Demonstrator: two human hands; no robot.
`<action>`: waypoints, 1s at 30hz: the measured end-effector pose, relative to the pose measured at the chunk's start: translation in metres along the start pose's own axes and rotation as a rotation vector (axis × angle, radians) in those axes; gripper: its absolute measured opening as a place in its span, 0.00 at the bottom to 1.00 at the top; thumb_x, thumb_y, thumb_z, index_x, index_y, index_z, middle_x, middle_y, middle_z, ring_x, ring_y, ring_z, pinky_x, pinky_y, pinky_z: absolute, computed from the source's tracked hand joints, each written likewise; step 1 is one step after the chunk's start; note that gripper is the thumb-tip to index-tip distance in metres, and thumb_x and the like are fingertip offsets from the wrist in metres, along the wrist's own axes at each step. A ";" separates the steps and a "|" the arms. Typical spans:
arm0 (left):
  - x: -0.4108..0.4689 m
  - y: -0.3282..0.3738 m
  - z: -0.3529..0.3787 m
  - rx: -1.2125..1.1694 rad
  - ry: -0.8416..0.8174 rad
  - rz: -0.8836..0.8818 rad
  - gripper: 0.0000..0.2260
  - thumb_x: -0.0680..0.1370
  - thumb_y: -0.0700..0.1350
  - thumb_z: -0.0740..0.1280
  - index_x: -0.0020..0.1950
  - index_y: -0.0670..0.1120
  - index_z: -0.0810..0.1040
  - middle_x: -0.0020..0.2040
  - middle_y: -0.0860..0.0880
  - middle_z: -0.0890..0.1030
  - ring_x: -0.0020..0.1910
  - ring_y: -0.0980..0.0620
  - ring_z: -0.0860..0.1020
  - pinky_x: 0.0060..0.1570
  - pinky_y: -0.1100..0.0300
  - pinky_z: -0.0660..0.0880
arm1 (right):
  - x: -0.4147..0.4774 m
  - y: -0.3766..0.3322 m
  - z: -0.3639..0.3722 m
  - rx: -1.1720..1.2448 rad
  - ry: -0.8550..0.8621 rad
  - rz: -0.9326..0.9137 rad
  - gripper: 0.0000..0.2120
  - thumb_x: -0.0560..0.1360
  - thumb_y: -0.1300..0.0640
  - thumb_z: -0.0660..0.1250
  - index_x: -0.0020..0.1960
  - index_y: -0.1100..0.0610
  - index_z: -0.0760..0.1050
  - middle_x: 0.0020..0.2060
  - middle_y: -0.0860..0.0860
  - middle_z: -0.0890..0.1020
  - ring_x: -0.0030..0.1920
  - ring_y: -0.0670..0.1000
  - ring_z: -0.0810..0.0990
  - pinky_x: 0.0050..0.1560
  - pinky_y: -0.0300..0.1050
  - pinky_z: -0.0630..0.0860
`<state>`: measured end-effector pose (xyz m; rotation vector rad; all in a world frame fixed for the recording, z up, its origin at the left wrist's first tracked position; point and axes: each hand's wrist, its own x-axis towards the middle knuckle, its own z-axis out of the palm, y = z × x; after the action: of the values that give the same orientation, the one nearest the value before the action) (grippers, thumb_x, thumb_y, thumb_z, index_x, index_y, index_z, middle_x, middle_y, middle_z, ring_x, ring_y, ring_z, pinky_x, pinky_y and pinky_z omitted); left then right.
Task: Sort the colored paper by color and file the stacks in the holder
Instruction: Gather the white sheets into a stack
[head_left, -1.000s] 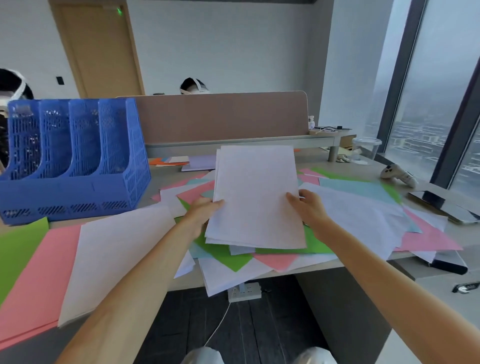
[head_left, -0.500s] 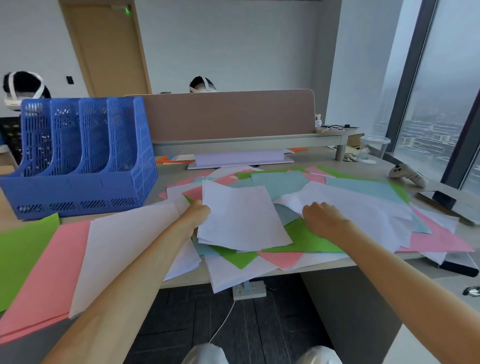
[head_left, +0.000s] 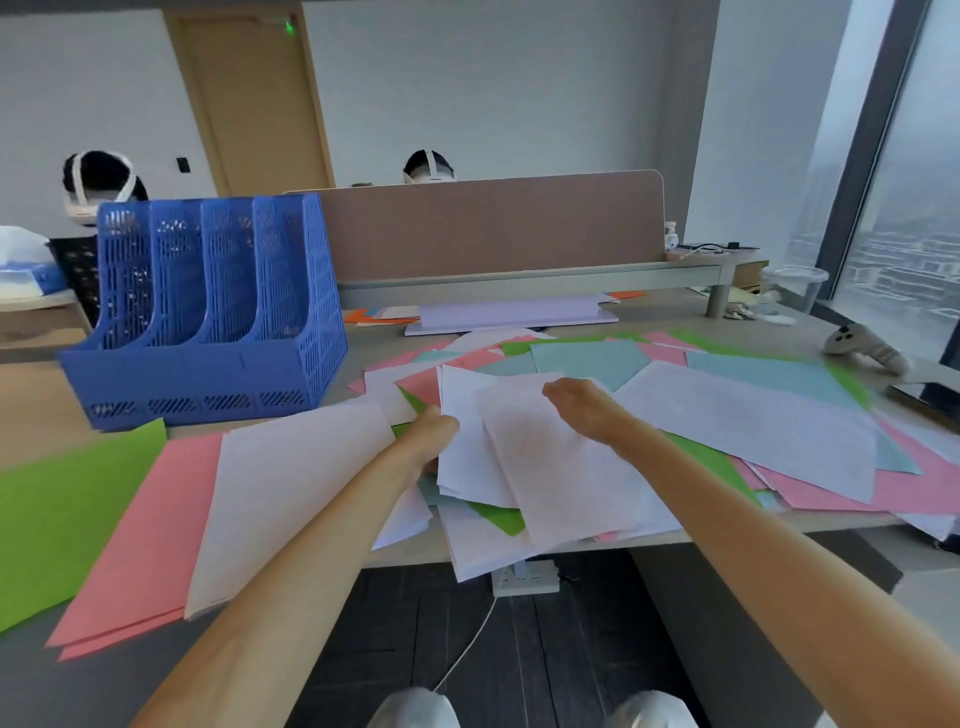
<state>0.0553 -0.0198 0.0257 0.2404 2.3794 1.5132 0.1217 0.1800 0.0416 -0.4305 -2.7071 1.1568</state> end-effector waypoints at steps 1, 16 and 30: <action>0.002 -0.001 -0.001 -0.008 0.002 0.005 0.13 0.79 0.39 0.56 0.63 0.40 0.69 0.52 0.43 0.76 0.51 0.45 0.75 0.47 0.57 0.70 | 0.004 0.010 0.000 -0.165 0.051 0.004 0.14 0.81 0.49 0.53 0.44 0.53 0.73 0.46 0.53 0.75 0.51 0.56 0.73 0.49 0.43 0.71; 0.012 0.001 0.008 0.063 -0.030 0.075 0.24 0.76 0.42 0.70 0.68 0.41 0.64 0.60 0.47 0.73 0.55 0.49 0.73 0.52 0.58 0.71 | 0.000 0.063 -0.039 -0.658 0.064 0.292 0.31 0.76 0.36 0.58 0.71 0.55 0.65 0.75 0.64 0.57 0.75 0.66 0.53 0.72 0.59 0.54; 0.012 0.003 0.013 0.072 -0.027 0.095 0.21 0.75 0.45 0.68 0.66 0.43 0.68 0.61 0.46 0.77 0.57 0.47 0.77 0.58 0.51 0.75 | -0.011 0.053 -0.032 -0.857 0.301 0.037 0.11 0.79 0.60 0.55 0.57 0.60 0.73 0.55 0.58 0.80 0.55 0.60 0.79 0.48 0.48 0.71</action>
<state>0.0486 -0.0039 0.0211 0.3930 2.4351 1.4566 0.1507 0.2336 0.0246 -0.6833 -2.7749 -0.1343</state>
